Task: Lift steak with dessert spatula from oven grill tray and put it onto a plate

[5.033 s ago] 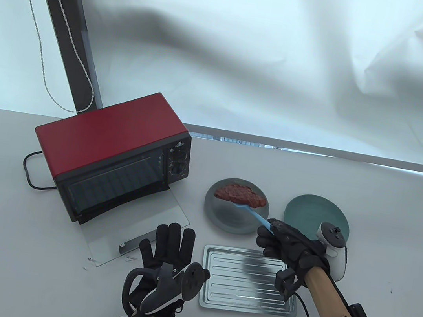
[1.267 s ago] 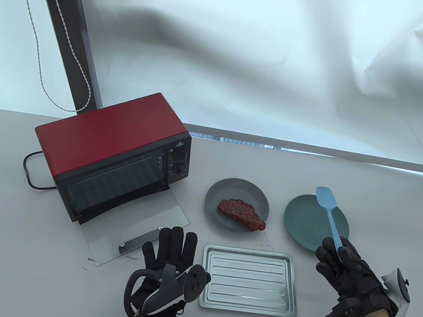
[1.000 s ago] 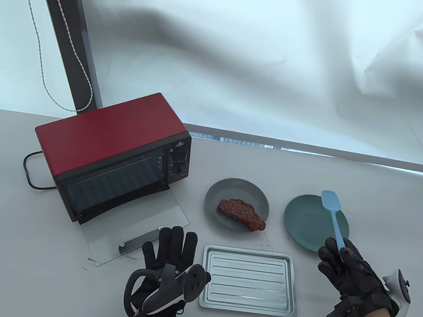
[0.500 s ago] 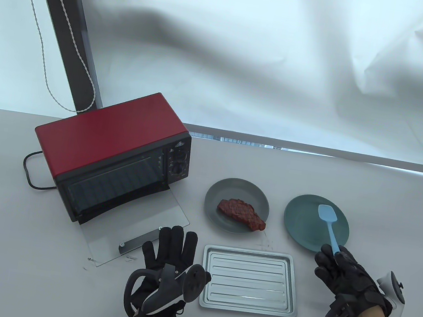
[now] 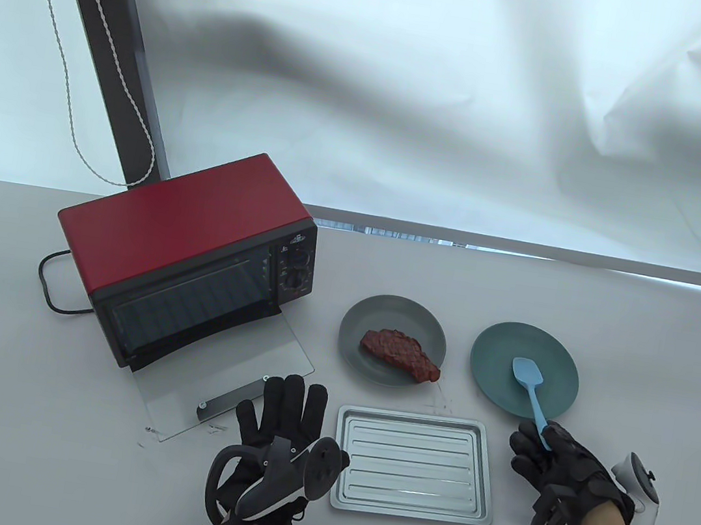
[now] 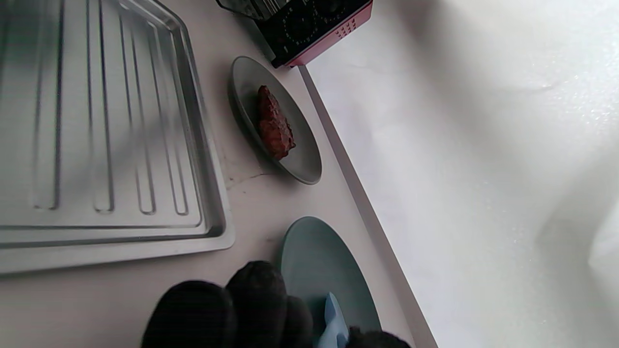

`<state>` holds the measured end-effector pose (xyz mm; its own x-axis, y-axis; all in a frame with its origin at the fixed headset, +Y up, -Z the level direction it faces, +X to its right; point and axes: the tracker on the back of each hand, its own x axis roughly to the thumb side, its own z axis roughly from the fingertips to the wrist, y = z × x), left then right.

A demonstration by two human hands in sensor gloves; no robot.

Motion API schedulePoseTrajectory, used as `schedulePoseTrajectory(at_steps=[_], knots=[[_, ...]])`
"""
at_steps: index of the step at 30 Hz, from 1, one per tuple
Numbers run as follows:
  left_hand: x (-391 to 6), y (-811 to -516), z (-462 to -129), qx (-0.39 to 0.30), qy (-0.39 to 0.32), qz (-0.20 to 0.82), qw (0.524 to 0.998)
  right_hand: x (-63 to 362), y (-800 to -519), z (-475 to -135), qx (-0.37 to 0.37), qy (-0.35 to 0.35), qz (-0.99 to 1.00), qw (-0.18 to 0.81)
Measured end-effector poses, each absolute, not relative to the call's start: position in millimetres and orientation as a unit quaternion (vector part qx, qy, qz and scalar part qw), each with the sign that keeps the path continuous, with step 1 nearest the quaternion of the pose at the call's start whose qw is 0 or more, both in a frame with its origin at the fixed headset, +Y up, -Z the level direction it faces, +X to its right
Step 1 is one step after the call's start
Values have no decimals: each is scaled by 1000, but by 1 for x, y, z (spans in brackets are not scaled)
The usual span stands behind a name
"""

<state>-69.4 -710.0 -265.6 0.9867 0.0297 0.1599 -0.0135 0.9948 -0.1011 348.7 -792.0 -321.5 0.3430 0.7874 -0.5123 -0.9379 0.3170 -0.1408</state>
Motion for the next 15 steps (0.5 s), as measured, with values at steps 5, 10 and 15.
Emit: schedulePoseTrajectory(at_steps=[5,10,15], knots=[[-69,-710,-266,-49,-81,11,995,350,-796,-318,-246,178,543,783],[-69,-710,-266,-49,-81,11,995,350,-798,-316,-263,180,541,778],[-69,-710,-266,-49,-81,11,995,350,-805,-316,-273,190,535,776]])
